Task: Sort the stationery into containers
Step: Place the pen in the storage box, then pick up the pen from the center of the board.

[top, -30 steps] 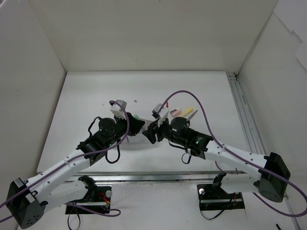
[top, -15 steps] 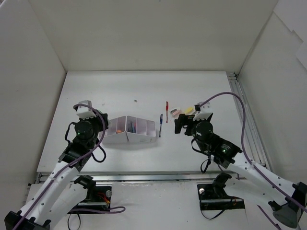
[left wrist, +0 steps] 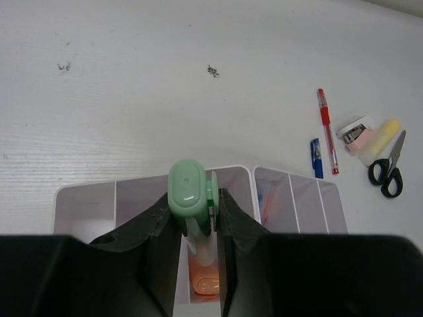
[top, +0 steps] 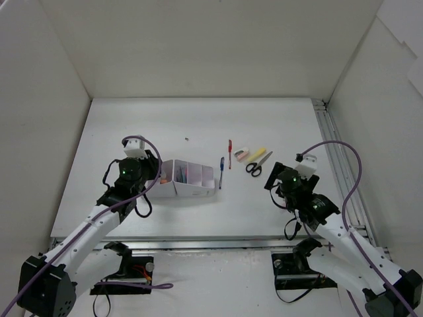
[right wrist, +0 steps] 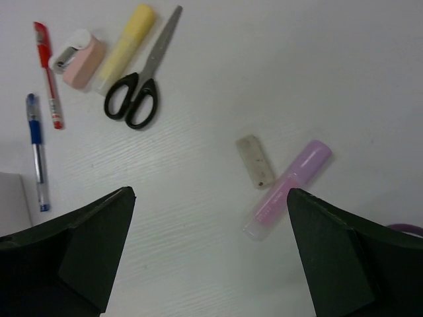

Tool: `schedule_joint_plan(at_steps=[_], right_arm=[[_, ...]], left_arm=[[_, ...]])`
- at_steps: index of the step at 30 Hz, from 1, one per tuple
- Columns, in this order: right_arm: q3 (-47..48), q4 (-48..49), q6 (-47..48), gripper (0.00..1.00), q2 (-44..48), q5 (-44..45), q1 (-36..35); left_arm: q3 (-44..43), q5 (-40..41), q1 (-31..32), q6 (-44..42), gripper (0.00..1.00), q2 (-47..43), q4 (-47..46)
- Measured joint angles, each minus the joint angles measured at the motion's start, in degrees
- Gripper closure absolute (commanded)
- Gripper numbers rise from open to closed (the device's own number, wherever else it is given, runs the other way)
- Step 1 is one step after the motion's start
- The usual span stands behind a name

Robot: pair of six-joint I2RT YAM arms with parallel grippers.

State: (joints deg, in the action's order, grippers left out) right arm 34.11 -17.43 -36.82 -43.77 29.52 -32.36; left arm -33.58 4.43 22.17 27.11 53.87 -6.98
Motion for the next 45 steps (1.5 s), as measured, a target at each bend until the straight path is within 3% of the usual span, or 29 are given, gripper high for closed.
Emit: schedule_joint_plan(at_steps=[8,10,11,13,17,21,22,25,34,38,39,41,42,45], right_arm=[[-1.14,-8.72,-6.56,0.02,-3.67,-4.07,8.79],[-1.46,-9.7,-6.91,0.02,-4.92,-5.6,10.97],[-1.55,-10.12,-7.06,0.02,-5.4,-6.25,12.0],[-1.66,-10.73,-7.34,0.02,-6.03,-7.56,14.08],[-1.81,-11.45,-7.76,0.02,-6.97,-10.21,18.16],[-1.79,-11.54,-7.72,0.04,-9.9,-12.28,22.21],[-1.79,-11.52,-7.69,0.12,-10.93,-12.28,22.91],[-0.98,-11.63,-7.26,0.19,-15.02,-12.41,25.05],[4.0,-8.55,-4.37,0.33,-28.68,-12.7,28.2],[5.03,-5.73,-2.36,0.55,-34.21,-15.15,29.03],[5.09,-5.09,-1.99,0.66,-35.45,-16.04,29.24],[5.18,-4.0,-1.25,0.75,-37.22,-17.77,29.53],[5.33,-3.34,-0.87,0.84,-37.27,-18.62,29.7],[5.31,-2.51,0.04,0.97,-36.72,-20.55,29.77]], left_arm=[[2.25,-1.33,1.62,-0.09,1.0,2.73,-3.41],[2.4,-1.62,2.12,-0.11,0.8,3.8,-3.56],[2.43,-1.68,2.34,-0.11,0.49,4.15,-3.54],[2.43,-1.73,2.73,-0.42,0.37,4.42,-2.95],[2.43,-1.57,3.69,-1.14,0.01,2.29,-1.25],[2.29,-1.44,5.01,-1.33,0.01,-2.69,1.84],[1.92,-1.38,5.22,-1.36,0.01,-4.04,2.89],[0.09,-1.03,5.51,-1.4,0.0,-7.32,5.53],[-4.02,2.82,5.68,-1.4,0.0,-10.51,9.73],[-4.02,4.79,5.68,-1.51,0.0,-8.96,12.04],[-4.04,5.29,5.68,-1.55,0.01,-8.83,12.5],[-4.02,6.47,5.68,-1.6,0.0,-8.87,13.44],[-4.02,6.88,5.68,-1.62,0.01,-8.98,13.7],[-4.04,7.98,5.68,-1.66,0.01,-9.57,14.34]])
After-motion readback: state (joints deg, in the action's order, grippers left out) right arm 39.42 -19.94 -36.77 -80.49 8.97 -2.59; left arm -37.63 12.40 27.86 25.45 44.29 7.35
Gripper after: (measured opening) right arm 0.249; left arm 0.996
